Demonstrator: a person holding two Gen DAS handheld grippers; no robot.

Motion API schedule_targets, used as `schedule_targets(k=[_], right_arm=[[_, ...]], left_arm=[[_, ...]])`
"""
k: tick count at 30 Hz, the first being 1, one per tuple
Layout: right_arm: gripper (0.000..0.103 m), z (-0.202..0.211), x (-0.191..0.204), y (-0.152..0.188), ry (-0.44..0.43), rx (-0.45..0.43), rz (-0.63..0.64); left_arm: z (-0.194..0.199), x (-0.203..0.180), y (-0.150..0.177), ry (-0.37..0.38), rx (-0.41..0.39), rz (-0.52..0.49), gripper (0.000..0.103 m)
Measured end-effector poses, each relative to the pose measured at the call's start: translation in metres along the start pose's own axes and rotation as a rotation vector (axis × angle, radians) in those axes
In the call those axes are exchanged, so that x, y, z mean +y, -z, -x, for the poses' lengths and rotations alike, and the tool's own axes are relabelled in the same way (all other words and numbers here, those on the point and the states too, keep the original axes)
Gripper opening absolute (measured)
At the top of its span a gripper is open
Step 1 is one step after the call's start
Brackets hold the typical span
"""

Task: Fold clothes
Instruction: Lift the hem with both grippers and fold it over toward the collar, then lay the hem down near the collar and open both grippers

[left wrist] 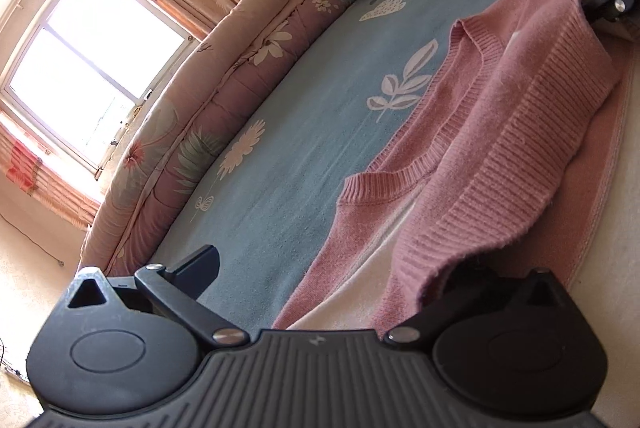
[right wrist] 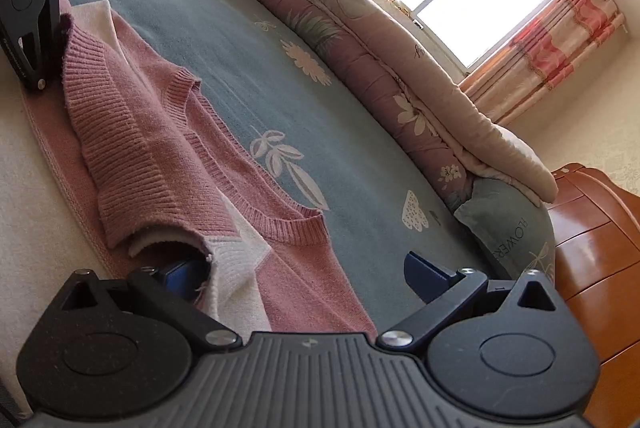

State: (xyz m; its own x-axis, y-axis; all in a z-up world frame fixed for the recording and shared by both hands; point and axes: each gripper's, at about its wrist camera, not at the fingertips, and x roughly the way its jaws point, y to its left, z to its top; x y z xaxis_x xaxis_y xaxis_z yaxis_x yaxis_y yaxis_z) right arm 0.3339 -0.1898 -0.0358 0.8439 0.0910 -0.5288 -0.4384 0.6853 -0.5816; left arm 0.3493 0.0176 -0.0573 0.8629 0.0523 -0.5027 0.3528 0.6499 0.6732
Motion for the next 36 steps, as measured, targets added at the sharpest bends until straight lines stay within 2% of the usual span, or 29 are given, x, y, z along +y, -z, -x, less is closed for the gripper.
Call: schedule_targets(k=[4, 10, 14, 16, 21, 26, 32, 36], right_arm=[[0.103, 0.041, -0.017, 0.006, -0.098, -0.027, -0.084], [0.103, 0.076, -0.016, 0.039, -0.167, 0.062, 0.022], [0.103, 0.071, -0.004, 0.063, -0.150, 0.153, 0.114], [0.103, 0.063, -0.005, 0.068, -0.153, 0.160, 0.090], [0.103, 0.044, -0.029, 0.064, -0.161, 0.091, -0.054], [0.103, 0.021, -0.068, 0.069, -0.142, 0.064, -0.311], [0.103, -0.002, -0.096, 0.090, -0.078, 0.105, -0.553], [0.103, -0.006, -0.101, 0.100, -0.045, 0.153, -0.604]], left_arm=[[0.021, 0.009, 0.001, 0.042, -0.013, 0.034, 0.102], [0.024, 0.004, 0.004, 0.065, 0.012, 0.014, 0.102], [0.010, 0.009, -0.010, 0.047, 0.002, 0.041, 0.102], [0.003, 0.012, -0.017, 0.038, -0.004, 0.056, 0.102], [-0.014, 0.019, -0.035, 0.014, -0.019, 0.093, 0.102], [-0.030, 0.026, -0.050, -0.007, -0.027, 0.130, 0.102], [-0.029, 0.027, -0.046, 0.018, -0.020, 0.171, 0.102], [-0.016, 0.026, -0.036, 0.042, -0.017, 0.169, 0.102]])
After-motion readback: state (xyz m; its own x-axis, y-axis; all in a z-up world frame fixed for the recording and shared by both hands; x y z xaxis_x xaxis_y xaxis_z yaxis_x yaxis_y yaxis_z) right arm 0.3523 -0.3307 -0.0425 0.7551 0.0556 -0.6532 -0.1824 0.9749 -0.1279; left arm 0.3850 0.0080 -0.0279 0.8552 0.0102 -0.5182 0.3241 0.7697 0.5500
